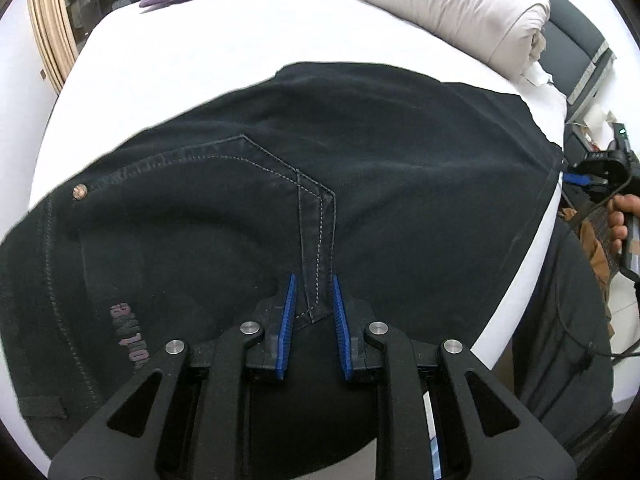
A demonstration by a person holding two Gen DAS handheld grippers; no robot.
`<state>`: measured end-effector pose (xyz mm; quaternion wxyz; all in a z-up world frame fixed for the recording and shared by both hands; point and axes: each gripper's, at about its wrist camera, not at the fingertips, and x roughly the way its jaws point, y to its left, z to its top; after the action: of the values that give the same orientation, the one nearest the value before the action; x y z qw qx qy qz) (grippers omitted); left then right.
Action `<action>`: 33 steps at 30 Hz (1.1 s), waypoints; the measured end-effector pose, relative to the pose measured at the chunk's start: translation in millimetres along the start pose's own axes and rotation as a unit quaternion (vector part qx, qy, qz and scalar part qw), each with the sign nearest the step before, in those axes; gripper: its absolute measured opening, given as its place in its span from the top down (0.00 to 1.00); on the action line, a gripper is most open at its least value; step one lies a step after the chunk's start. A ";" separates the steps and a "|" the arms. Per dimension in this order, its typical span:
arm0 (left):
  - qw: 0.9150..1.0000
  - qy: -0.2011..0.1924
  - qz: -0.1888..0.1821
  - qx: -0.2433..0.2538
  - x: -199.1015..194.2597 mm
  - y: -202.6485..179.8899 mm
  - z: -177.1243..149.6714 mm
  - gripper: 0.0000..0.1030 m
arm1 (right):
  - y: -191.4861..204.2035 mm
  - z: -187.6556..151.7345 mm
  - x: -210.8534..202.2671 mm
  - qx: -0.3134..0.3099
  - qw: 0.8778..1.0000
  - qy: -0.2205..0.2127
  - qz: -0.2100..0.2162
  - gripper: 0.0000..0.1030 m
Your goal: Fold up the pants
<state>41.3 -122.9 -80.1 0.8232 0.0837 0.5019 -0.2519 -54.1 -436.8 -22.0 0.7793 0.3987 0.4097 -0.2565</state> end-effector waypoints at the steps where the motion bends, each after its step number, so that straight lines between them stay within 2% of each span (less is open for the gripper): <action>1: 1.000 -0.008 -0.004 0.000 -2.8 -5.0 8.7 0.82 | 10.1 2.1 -0.7 -0.015 1.000 -0.001 0.017 0.78; 3: 0.999 -0.026 -0.019 0.004 -11.4 -6.4 24.0 0.82 | 38.3 5.2 4.6 -0.060 0.996 0.001 0.063 0.72; 4: 0.999 -0.030 -0.021 0.009 -13.1 -11.4 34.5 0.82 | 55.2 4.2 12.7 -0.079 0.992 0.014 0.097 0.63; 6: 0.998 -0.048 -0.029 0.029 -8.3 -23.1 66.0 0.82 | 67.9 9.0 35.2 -0.093 0.979 0.040 0.177 0.61; 7: 0.997 -0.055 -0.038 0.033 -3.6 -27.1 78.9 0.82 | 72.5 8.9 47.7 -0.095 0.974 0.056 0.197 0.56; 8: 0.997 -0.055 -0.043 0.034 4.8 -29.5 91.1 0.82 | 58.6 16.8 66.2 -0.101 0.972 0.094 0.190 0.54; 9: 0.997 -0.051 -0.039 0.032 15.3 -29.1 101.2 0.82 | 52.8 14.0 85.6 -0.084 0.976 0.114 0.164 0.58; 11: 0.999 -0.030 -0.025 0.018 40.0 -17.4 112.4 0.82 | 30.4 17.9 92.6 -0.066 0.980 0.102 0.157 1.00; 13: 1.000 -0.010 -0.011 -0.004 58.5 4.7 110.4 0.82 | 5.8 25.4 87.3 -0.034 0.982 0.090 0.162 1.00; 14: 1.000 -0.012 -0.022 -0.018 61.1 18.6 106.2 0.83 | -2.9 29.0 81.8 -0.026 0.986 0.077 0.144 1.00; 16: 0.996 -0.021 -0.064 -0.063 57.5 48.3 98.5 0.83 | -7.5 31.4 59.7 -0.042 0.996 0.044 0.071 1.00; 17: 0.994 -0.026 -0.063 -0.080 53.6 55.1 97.0 0.83 | -5.4 41.2 51.7 -0.051 0.998 0.028 0.035 0.96; 18: 0.994 -0.035 -0.050 -0.092 50.1 62.2 99.6 0.83 | 1.2 43.5 44.1 -0.055 0.998 0.018 0.027 0.91; 19: 0.993 -0.044 -0.052 -0.101 46.1 64.8 100.8 0.83 | 16.1 43.7 39.5 -0.060 0.995 0.021 0.082 0.91; 20: 0.991 -0.054 -0.061 -0.110 42.7 67.0 103.4 0.83 | 36.2 39.4 40.6 -0.069 0.987 0.036 0.138 0.91; 22: 0.988 -0.073 -0.071 -0.117 38.3 64.8 111.0 0.83 | 100.5 20.2 52.0 -0.111 0.963 0.082 0.232 0.91; 23: 0.989 -0.074 -0.063 -0.111 39.5 61.1 114.4 0.82 | 133.5 7.0 59.9 -0.133 0.947 0.111 0.269 0.91; 24: 0.990 -0.074 -0.053 -0.107 40.1 58.4 115.3 0.82 | 172.1 -10.2 76.7 -0.149 0.926 0.150 0.311 0.91; 26: 0.992 -0.066 -0.029 -0.103 50.1 60.0 114.5 0.82 | 226.8 -39.1 105.5 -0.177 0.905 0.198 0.334 0.89; 28: 0.989 -0.069 -0.028 -0.124 53.1 67.9 109.4 0.82 | 263.8 -65.5 131.7 -0.193 0.886 0.245 0.343 0.87; 29: 0.988 -0.073 -0.031 -0.135 51.7 74.2 106.6 0.83 | 286.3 -73.8 154.2 -0.194 0.882 0.266 0.338 0.87; 30: 0.987 -0.077 -0.031 -0.140 50.4 78.7 103.2 0.83 | 289.2 -80.3 171.0 -0.200 0.878 0.286 0.329 0.87; 31: 0.987 -0.078 -0.021 -0.138 51.8 80.3 100.1 0.83 | 293.5 -83.8 185.9 -0.207 0.883 0.284 0.312 0.99; 33: 0.988 -0.077 -0.025 -0.135 54.9 83.3 95.6 0.83 | 291.7 -65.3 205.8 -0.181 0.888 0.272 0.324 1.00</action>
<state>178.1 -106.7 -91.3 0.8565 -0.0602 0.4687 -0.2076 239.2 -236.9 -98.2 0.7361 0.4152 0.4927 0.2075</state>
